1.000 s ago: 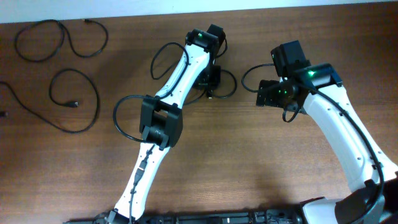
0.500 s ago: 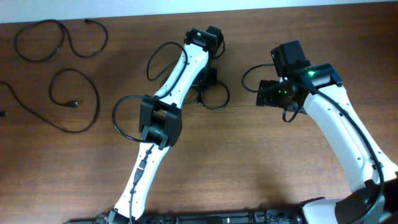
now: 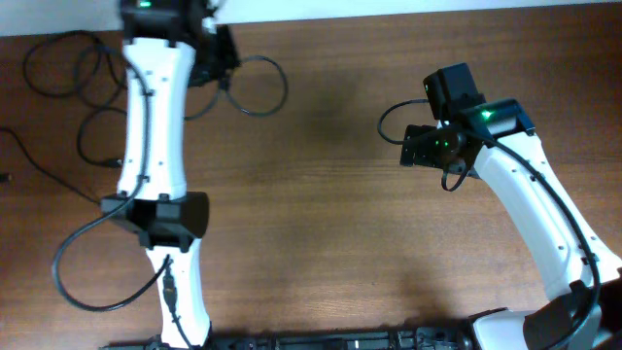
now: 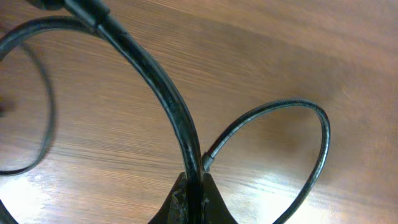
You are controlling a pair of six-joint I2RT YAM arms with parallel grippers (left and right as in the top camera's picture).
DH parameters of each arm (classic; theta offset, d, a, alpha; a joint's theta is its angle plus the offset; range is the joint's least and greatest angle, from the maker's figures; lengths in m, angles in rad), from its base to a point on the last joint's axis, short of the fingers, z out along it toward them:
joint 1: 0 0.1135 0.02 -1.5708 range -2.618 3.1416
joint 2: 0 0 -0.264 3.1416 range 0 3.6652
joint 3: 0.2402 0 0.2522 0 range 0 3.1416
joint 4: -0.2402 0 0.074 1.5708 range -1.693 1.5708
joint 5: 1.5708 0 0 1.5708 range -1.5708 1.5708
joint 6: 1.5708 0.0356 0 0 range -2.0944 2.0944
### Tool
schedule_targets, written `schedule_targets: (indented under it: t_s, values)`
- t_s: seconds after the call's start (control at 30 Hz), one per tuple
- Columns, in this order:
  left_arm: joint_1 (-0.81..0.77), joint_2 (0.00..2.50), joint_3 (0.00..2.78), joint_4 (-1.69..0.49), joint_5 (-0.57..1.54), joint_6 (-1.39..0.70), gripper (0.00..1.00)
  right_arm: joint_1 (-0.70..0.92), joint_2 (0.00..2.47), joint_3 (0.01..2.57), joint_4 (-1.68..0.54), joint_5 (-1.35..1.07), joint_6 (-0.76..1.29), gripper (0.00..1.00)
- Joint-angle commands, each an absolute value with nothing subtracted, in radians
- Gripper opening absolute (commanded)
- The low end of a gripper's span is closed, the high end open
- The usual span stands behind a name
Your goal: Untangle cables
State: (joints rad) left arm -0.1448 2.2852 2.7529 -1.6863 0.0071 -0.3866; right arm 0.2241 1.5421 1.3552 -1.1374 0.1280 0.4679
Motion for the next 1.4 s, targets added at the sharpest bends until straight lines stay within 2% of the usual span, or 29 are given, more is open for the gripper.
schedule_targets:
  t_s: [0.0, 0.13, 0.4, 0.57, 0.8, 1.2, 1.37]
  values:
    - [-0.074, 2.236, 2.757, -1.689, 0.011, -0.388, 0.00, 0.222, 1.545, 1.356, -1.137, 0.143, 0.469, 0.98]
    - [0.024, 2.152, 2.735, -1.689, 0.009, -0.388, 0.00, 0.222, 1.545, 1.356, -1.137, 0.143, 0.469, 0.98]
    - [0.331, 1.983, 2.554, -1.689, 0.003, -0.403, 0.00, 0.222, 1.545, 1.356, -1.137, 0.143, 0.469, 0.98]
    - [0.482, 1.969, 2.394, -1.688, -0.007, -0.515, 0.00, 0.222, 1.545, 1.356, -1.137, 0.143, 0.469, 0.98]
    - [0.636, 1.969, 2.187, -1.635, -0.189, -0.742, 0.00, 0.222, 1.545, 1.356, -1.137, 0.143, 0.469, 0.98]
    - [0.978, 1.969, 1.975, -1.354, -0.176, -0.822, 0.00, 0.222, 1.545, 1.356, -1.137, 0.143, 0.469, 0.98]
    - [1.044, 1.969, 1.824, -1.168, -0.032, -0.805, 0.00, 0.222, 1.545, 1.356, -1.137, 0.143, 0.469, 0.98]
